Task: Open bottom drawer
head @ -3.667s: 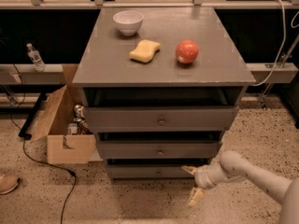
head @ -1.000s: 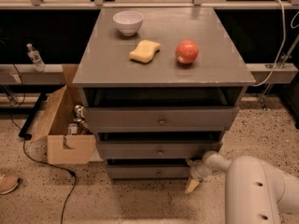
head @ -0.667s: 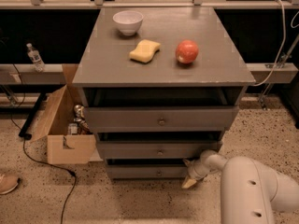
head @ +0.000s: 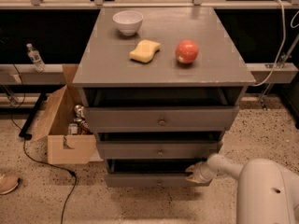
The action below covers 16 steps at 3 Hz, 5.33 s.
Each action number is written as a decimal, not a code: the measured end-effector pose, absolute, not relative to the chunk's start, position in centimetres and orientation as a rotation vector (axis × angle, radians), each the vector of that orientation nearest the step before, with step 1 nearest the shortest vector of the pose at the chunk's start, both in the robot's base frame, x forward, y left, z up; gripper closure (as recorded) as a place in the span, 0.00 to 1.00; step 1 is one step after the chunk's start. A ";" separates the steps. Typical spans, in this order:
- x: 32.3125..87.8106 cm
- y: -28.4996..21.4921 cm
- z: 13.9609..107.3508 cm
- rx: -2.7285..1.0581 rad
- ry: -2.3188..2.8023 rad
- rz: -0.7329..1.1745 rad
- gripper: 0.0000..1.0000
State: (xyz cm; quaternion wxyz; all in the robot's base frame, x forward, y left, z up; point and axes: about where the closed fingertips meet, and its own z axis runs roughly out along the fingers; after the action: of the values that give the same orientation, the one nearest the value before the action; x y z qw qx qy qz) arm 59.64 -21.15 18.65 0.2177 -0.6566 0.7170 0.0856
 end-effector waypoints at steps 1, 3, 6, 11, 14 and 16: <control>59.6 -21.2 19.6 -1.818 1.985 0.237 1.00; 59.6 -21.2 19.7 -1.818 1.985 0.237 0.82; 59.6 -21.2 19.7 -1.818 1.985 0.237 0.04; 54.1 -21.1 16.3 -2.038 2.000 0.481 0.50; 50.1 -21.4 16.4 -1.973 2.041 0.574 1.00; 47.3 -21.3 16.3 -1.897 2.033 0.665 1.00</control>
Offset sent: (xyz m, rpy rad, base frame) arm -0.1458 0.0018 0.0192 0.2132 0.1227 0.0082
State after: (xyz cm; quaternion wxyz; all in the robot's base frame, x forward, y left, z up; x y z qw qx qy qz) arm 47.31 -21.30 16.25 0.1408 -0.6570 0.7040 0.2301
